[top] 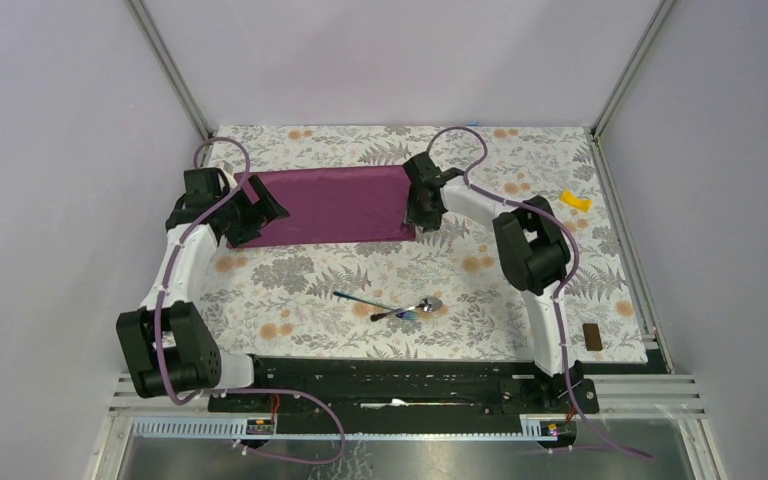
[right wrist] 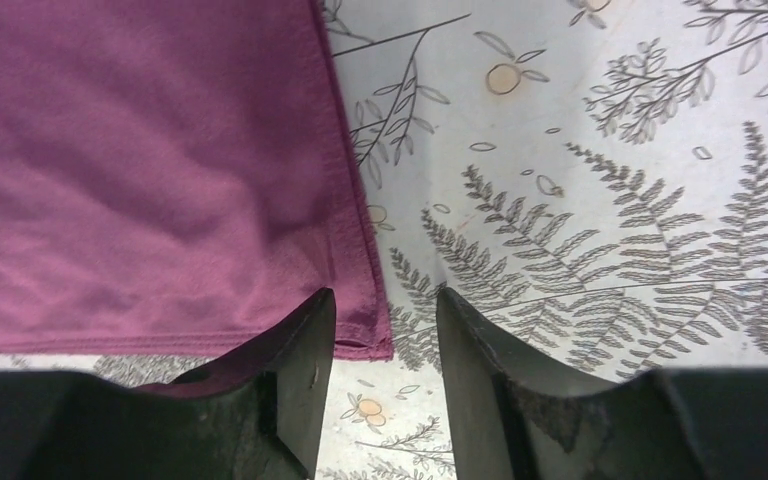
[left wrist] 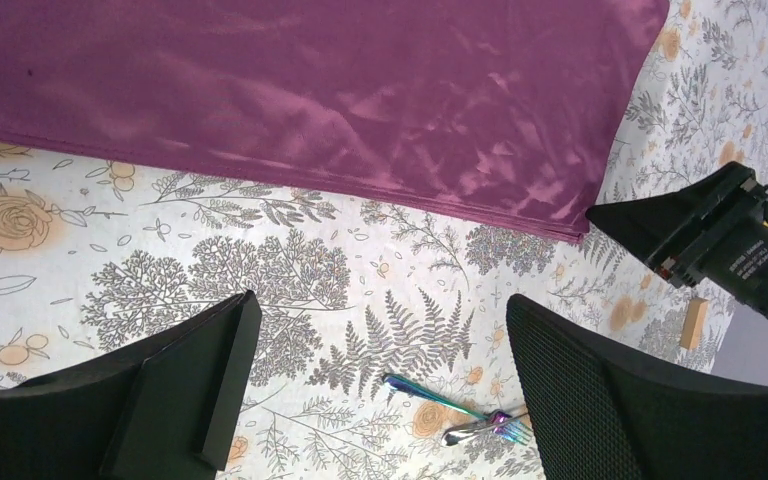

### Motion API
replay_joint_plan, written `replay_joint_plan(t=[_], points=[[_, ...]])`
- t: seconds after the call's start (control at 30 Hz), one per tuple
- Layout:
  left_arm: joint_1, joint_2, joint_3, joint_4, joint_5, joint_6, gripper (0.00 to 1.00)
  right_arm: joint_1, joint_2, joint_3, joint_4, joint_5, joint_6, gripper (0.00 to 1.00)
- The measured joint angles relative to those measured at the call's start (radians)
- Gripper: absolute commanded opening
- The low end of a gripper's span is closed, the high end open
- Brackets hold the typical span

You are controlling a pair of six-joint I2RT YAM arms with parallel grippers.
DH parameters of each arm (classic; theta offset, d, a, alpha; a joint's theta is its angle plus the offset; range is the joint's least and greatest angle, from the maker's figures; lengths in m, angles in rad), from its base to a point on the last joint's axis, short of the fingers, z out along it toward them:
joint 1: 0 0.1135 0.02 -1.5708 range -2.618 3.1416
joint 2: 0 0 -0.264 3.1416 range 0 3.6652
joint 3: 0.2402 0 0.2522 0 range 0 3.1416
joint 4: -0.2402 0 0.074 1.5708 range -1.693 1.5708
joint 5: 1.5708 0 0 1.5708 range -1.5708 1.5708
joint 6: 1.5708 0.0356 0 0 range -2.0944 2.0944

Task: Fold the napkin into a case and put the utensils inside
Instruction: Smooth out the rectangle-folded napkin at the center of the board.

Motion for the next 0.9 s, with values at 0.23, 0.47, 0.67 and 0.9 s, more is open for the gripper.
replay_joint_plan(t=[0.23, 0.47, 0.67, 0.9], points=[[0.000, -0.094, -0.045, -0.001, 0.006, 0.008, 0.99, 0.038, 0.062, 0.109, -0.116, 0.122, -0.001, 0.39], [0.000, -0.144, -0.071, 0.008, 0.035, 0.006, 0.99, 0.089, 0.117, 0.197, -0.205, 0.225, 0.001, 0.37], [-0.010, -0.180, -0.071, 0.015, 0.087, -0.014, 0.99, 0.102, 0.109, 0.174, -0.200, 0.248, 0.013, 0.37], [-0.021, -0.241, -0.071, 0.024, 0.122, -0.026, 0.99, 0.106, 0.040, 0.056, -0.152, 0.255, 0.014, 0.37]])
